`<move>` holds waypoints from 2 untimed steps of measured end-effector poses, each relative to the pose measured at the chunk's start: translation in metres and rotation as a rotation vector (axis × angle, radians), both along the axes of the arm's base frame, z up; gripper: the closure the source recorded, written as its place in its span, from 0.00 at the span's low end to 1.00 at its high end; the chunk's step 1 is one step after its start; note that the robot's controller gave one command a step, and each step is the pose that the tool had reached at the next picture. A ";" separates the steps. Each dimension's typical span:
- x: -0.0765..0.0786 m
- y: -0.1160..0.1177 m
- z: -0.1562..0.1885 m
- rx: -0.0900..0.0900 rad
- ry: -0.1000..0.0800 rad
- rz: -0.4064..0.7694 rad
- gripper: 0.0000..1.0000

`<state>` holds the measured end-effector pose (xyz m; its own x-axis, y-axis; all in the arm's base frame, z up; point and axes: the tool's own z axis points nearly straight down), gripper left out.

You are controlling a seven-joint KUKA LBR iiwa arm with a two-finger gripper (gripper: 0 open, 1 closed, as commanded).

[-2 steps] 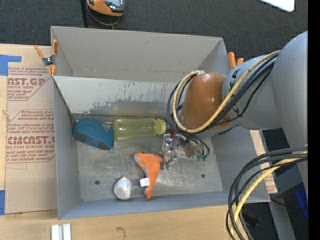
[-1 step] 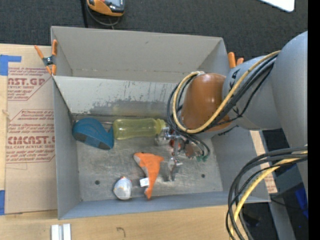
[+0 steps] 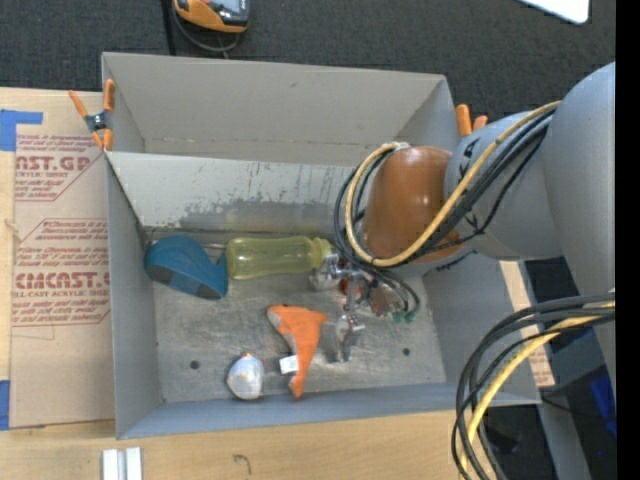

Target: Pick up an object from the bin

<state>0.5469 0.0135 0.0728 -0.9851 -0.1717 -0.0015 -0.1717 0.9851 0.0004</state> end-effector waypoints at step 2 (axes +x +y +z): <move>-0.012 0.070 0.005 0.001 -0.001 0.442 1.00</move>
Offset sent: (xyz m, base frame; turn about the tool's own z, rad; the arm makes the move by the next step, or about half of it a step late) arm 0.0000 0.0000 0.0000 0.0000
